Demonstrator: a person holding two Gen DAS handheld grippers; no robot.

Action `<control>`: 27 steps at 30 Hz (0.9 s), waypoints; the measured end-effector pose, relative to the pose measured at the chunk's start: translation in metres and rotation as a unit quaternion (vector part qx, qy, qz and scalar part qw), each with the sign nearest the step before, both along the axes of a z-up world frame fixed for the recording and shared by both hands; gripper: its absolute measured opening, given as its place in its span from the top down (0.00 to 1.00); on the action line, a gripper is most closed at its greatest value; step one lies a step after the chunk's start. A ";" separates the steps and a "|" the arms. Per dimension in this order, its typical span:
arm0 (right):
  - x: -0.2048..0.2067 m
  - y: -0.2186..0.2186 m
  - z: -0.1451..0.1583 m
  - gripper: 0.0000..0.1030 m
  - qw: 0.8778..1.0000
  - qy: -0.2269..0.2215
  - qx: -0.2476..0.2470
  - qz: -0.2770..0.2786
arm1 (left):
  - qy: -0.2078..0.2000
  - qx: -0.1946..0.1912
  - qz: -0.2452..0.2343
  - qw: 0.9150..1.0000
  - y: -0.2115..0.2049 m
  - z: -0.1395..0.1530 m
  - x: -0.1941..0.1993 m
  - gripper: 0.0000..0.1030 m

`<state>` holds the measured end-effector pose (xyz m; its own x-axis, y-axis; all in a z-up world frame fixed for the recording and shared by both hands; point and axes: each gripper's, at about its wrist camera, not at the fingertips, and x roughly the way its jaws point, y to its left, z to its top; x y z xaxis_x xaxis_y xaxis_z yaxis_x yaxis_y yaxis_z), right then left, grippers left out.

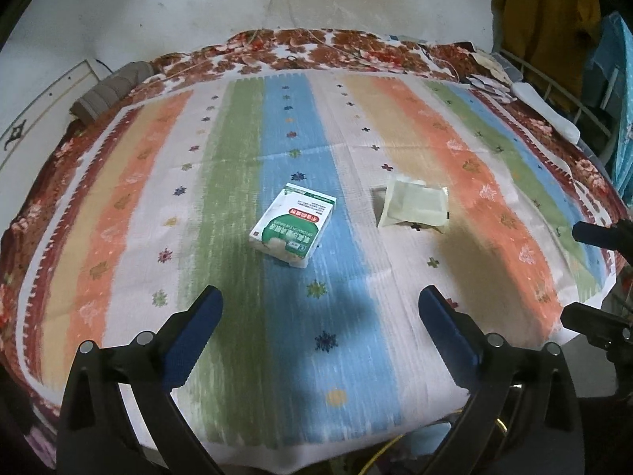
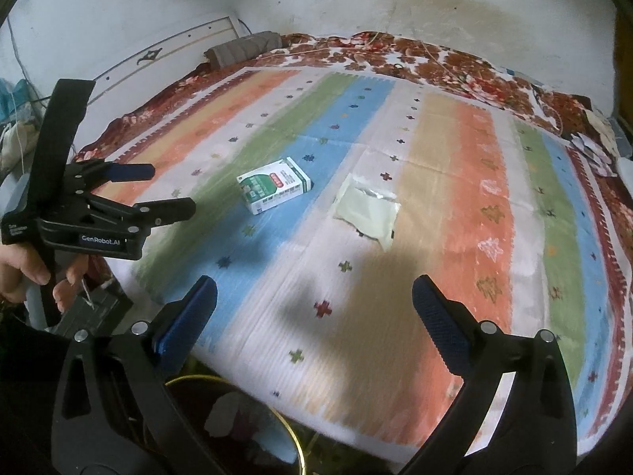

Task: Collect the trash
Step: 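Reach the left tool to the white-green eye drops box while the right tool reaches the pale yellow packet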

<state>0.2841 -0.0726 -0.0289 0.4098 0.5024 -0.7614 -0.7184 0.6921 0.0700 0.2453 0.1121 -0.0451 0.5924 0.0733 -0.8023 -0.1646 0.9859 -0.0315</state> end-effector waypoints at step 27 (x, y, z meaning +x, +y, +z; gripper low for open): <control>0.125 0.045 -0.091 0.09 0.997 0.069 0.025 -0.013 | 0.069 -0.022 -0.029 0.997 0.053 -0.084 0.111 0.06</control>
<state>0.4092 -0.0278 -0.1200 0.3163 0.5323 -0.7852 -0.6818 0.7031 0.2020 0.3562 0.1651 -0.1287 0.4779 0.0056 -0.8784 -0.1131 0.9920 -0.0552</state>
